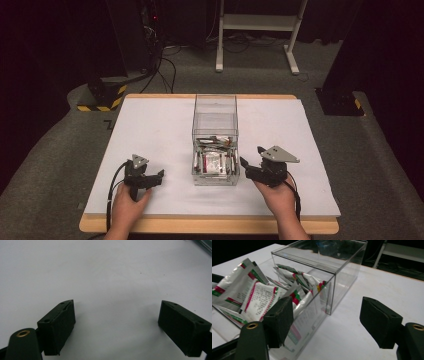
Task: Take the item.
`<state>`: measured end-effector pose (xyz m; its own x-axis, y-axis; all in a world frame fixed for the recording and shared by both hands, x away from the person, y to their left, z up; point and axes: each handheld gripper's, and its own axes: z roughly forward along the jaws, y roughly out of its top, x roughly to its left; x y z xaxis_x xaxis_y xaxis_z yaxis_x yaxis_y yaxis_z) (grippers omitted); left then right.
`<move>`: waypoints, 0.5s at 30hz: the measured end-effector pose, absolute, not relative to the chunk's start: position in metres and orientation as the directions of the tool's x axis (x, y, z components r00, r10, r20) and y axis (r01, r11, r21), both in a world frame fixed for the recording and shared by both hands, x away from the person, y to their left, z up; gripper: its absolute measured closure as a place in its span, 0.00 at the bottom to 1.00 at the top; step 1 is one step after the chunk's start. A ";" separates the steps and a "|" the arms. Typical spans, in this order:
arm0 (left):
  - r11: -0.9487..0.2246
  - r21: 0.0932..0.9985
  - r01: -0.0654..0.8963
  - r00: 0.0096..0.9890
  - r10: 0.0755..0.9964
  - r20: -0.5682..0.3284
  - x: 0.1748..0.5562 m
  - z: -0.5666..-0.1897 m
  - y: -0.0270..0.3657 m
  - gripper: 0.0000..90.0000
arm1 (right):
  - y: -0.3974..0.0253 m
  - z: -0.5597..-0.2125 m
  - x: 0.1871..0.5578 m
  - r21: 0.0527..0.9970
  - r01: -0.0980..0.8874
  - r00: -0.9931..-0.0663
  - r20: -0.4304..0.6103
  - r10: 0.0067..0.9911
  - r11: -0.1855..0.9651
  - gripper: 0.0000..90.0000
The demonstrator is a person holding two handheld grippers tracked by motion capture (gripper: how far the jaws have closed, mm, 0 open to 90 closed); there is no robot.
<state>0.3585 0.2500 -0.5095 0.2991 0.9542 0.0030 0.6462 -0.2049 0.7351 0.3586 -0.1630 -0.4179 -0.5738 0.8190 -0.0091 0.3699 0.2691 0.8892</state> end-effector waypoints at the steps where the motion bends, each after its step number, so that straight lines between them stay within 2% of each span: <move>1: -0.205 0.735 0.647 0.299 0.954 0.003 0.358 -0.509 0.250 0.16 | -0.161 -0.417 0.358 0.891 0.364 -0.580 -0.012 0.814 0.272 0.33; 15: -0.205 0.735 0.646 0.299 0.954 0.003 0.358 -0.509 0.250 0.16 | -0.142 -0.413 0.355 0.898 0.358 -0.629 0.029 0.777 0.256 0.33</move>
